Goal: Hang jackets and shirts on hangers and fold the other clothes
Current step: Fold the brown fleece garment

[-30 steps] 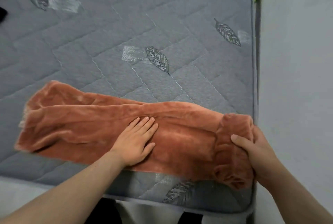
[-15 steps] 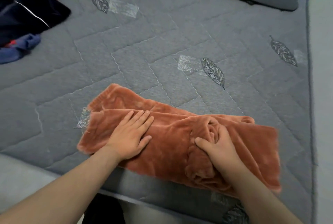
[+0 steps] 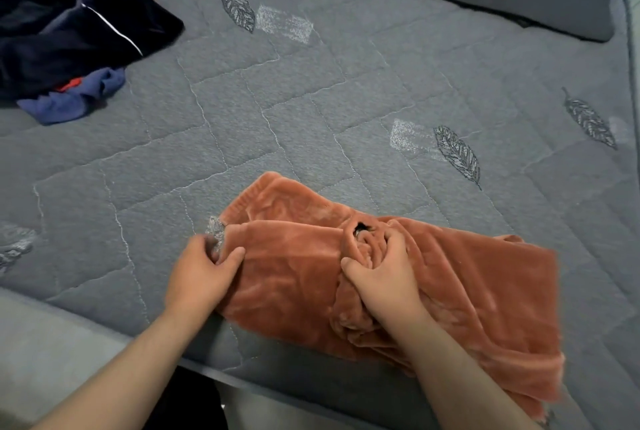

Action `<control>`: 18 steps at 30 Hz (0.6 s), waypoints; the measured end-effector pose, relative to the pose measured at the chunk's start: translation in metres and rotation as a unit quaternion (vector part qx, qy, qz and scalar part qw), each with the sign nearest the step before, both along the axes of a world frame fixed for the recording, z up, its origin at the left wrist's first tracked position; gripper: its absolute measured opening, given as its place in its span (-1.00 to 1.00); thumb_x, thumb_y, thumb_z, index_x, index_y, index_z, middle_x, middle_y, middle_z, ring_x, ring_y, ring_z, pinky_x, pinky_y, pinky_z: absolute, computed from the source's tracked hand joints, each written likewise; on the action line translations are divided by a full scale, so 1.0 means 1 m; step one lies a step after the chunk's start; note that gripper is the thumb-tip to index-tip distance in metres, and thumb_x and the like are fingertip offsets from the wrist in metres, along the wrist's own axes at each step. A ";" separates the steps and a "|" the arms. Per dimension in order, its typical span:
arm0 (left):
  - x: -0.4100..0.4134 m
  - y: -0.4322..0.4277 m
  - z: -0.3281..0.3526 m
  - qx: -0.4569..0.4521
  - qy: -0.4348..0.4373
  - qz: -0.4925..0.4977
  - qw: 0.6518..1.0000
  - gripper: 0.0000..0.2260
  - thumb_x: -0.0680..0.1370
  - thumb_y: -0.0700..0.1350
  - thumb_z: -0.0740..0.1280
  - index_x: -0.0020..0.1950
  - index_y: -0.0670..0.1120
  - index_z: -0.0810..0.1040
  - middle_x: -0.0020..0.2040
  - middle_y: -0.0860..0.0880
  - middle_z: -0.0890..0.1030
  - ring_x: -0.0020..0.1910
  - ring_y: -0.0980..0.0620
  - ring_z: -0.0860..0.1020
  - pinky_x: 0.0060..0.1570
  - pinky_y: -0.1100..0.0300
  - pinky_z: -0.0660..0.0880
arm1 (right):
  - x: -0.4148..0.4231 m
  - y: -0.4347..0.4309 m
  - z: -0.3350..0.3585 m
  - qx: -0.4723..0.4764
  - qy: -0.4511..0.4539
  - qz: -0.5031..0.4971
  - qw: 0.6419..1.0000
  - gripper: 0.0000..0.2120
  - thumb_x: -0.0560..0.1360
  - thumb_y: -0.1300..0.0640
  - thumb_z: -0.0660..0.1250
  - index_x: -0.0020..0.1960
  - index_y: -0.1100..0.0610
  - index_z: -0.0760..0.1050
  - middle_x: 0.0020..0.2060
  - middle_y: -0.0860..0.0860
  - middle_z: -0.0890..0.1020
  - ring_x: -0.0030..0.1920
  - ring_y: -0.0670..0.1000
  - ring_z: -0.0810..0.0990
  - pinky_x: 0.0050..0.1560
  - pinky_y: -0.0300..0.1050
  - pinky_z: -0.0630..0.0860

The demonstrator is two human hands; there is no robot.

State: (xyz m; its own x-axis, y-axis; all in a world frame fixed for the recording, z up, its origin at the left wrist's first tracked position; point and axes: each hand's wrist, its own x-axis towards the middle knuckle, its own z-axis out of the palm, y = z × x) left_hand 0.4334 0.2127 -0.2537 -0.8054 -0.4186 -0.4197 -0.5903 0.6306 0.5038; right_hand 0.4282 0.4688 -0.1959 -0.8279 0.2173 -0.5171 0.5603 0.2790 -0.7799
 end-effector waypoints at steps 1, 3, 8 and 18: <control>0.001 -0.004 -0.003 0.058 -0.022 0.024 0.998 -0.74 0.45 -0.01 0.49 -0.10 -0.17 0.54 -0.26 -0.04 0.56 -0.28 -0.03 0.50 -0.25 0.11 0.40 | 0.000 -0.006 -0.001 0.004 -0.003 0.000 1.000 -0.43 0.31 0.20 0.50 0.17 -0.13 0.31 0.03 -0.26 0.54 0.04 -0.46 0.49 0.15 -0.29 0.46; 0.003 -0.014 -0.002 0.145 -0.036 -0.003 0.989 -0.76 0.46 -0.13 0.49 -0.28 -0.20 0.51 -0.45 0.04 0.44 -0.45 0.04 0.37 -0.36 0.14 0.29 | -0.002 -0.016 -0.001 -0.009 -0.011 -0.010 1.000 -0.39 0.33 0.23 0.50 0.27 -0.06 0.31 0.06 -0.24 0.53 0.08 -0.43 0.48 0.13 -0.37 0.48; -0.026 -0.003 0.054 0.263 0.099 -0.132 0.951 -0.93 0.43 -0.05 0.33 -0.19 -0.02 0.48 -0.31 0.21 0.56 -0.31 0.31 0.46 -0.25 0.36 0.37 | -0.005 -0.011 0.021 -0.031 0.004 -0.064 0.997 -0.43 0.41 0.44 0.42 0.34 0.21 0.30 0.05 -0.07 0.52 -0.05 -0.39 0.50 -0.21 -0.62 0.37; -0.092 0.016 0.007 -0.008 -0.008 -0.164 0.986 -0.88 0.42 -0.01 0.33 -0.14 -0.05 0.52 -0.09 -0.15 0.60 0.01 -0.20 0.56 -0.06 0.05 0.47 | -0.008 -0.028 0.040 0.044 0.025 -0.099 0.994 -0.46 0.35 0.19 0.51 0.25 0.10 0.35 0.02 -0.11 0.56 -0.03 -0.26 0.53 -0.07 -0.55 0.41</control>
State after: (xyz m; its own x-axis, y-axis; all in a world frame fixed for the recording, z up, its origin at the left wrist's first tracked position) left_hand 0.3412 0.2292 -0.2469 -0.8922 -0.1431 -0.4283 -0.3605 0.7969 0.4847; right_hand 0.4206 0.4405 -0.1557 -0.7882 0.4207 -0.4491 0.5728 0.2349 -0.7853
